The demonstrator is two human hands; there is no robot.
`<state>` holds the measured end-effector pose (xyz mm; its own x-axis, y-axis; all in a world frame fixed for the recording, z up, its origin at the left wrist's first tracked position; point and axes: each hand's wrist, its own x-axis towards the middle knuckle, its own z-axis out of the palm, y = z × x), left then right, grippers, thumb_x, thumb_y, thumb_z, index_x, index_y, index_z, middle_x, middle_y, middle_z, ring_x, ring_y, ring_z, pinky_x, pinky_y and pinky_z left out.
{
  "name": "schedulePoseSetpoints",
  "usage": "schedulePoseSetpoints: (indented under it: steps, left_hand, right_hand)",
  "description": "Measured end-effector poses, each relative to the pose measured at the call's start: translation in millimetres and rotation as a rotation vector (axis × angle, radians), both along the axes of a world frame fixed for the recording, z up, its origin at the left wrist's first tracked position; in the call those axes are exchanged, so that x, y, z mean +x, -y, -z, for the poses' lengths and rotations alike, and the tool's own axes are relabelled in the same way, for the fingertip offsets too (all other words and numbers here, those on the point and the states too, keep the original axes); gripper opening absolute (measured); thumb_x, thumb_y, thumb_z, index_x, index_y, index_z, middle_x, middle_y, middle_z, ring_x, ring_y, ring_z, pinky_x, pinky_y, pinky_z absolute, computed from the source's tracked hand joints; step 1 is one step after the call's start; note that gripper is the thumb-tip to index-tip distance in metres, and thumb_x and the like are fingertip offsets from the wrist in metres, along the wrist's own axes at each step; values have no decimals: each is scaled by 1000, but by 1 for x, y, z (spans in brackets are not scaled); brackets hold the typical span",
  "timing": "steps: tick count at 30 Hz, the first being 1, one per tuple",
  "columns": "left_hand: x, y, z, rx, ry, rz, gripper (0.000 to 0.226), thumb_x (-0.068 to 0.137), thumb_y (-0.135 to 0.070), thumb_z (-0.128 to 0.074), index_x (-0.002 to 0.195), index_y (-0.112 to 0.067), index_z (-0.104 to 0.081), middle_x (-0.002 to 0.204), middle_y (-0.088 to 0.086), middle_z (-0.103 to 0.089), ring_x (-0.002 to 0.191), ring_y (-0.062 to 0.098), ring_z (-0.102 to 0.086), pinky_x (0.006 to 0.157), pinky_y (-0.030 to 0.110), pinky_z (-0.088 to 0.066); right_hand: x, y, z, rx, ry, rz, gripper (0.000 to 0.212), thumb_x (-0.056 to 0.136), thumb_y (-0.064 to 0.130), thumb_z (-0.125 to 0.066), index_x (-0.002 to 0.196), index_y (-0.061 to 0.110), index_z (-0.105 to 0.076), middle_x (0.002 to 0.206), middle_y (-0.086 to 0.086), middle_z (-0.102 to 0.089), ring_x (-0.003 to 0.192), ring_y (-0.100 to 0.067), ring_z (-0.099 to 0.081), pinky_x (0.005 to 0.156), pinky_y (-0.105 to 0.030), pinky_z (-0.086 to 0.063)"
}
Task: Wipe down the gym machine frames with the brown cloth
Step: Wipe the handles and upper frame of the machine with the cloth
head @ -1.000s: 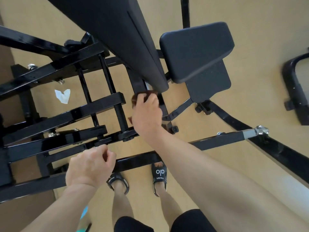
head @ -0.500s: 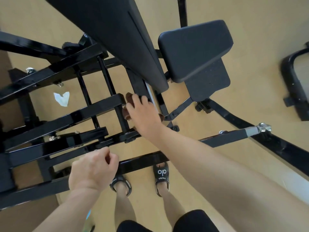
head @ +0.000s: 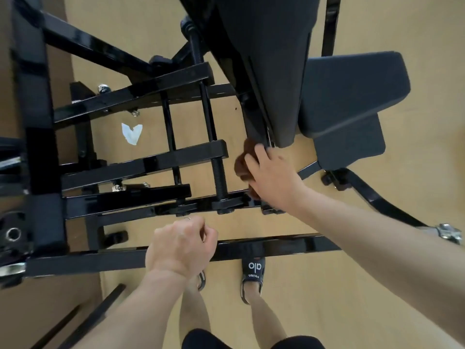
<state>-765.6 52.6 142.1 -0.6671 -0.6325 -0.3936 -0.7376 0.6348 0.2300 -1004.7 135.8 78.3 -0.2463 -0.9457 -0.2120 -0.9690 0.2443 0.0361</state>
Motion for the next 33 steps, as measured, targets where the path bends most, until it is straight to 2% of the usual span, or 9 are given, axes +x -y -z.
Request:
schedulePoseSetpoints:
  steps: [5, 7, 12, 15, 21, 23, 27, 30, 33]
  left_hand:
    - [0, 0, -2, 21, 3, -9, 34, 93, -42, -46, 62, -31, -41, 52, -15, -43, 46, 4, -41, 44, 18, -26]
    - [0, 0, -1, 13, 4, -8, 33, 92, -43, -44, 62, -30, -42, 53, -14, -44, 46, 5, -41, 45, 18, -26]
    - [1, 0, 3, 20, -5, -38, 31, 93, -42, -46, 67, -28, -52, 57, -12, -49, 52, 8, -49, 51, 25, -46]
    - [2, -1, 3, 13, -27, -25, 29, 93, -42, -47, 67, -30, -51, 56, -13, -46, 51, 5, -46, 47, 22, -39]
    - [2, -3, 2, -2, -50, -7, 30, 93, -40, -48, 64, -31, -47, 52, -15, -42, 46, 3, -41, 44, 18, -27]
    - [2, -2, 4, -4, -64, -13, 30, 93, -41, -48, 64, -31, -47, 52, -14, -42, 47, 4, -42, 44, 19, -32]
    - [2, -2, 5, 1, -38, -15, 31, 94, -43, -45, 67, -30, -52, 55, -13, -44, 51, 6, -48, 50, 25, -45]
    - [1, -2, 2, 0, -40, -4, 30, 95, -43, -45, 67, -30, -49, 54, -14, -41, 51, 6, -46, 49, 24, -37]
    - [2, -1, 1, 16, -42, -13, 30, 96, -43, -44, 71, -30, -54, 58, -13, -48, 54, 8, -51, 53, 26, -47]
  right_hand:
    - [-6, -32, -3, 22, 57, -328, 50, 83, 41, -79, 121, 16, -60, 124, -12, -61, 101, -27, -63, 78, -37, -58]
    - [-14, 0, 1, 19, -16, -295, 50, 83, 39, -79, 122, 14, -59, 124, -13, -61, 102, -27, -64, 81, -38, -58]
    - [-16, 50, 6, 61, -87, -53, 52, 78, 39, -81, 117, 14, -59, 123, -14, -55, 104, -30, -59, 83, -43, -57]
    - [0, 2, 4, 9, 42, -321, 43, 75, 46, -77, 108, 20, -64, 109, -5, -61, 93, -22, -57, 70, -34, -55]
    - [-11, -21, -5, 194, 149, -743, 47, 87, 43, -73, 126, 22, -59, 123, -6, -61, 106, -24, -58, 88, -39, -53]
    - [-17, 2, -5, 136, 117, -668, 36, 92, 39, -63, 123, 20, -58, 119, -7, -61, 98, -23, -60, 84, -37, -53]
    - [-19, 42, -2, 26, -3, -168, 37, 92, 33, -67, 122, 16, -58, 122, -14, -58, 105, -30, -58, 89, -44, -54]
    - [-6, 12, 2, 33, 45, -291, 40, 90, 42, -69, 122, 21, -59, 123, -9, -59, 104, -26, -57, 88, -39, -53]
    - [0, -30, -2, 115, 160, -521, 45, 85, 48, -70, 122, 25, -59, 122, -5, -60, 102, -24, -55, 85, -37, -53]
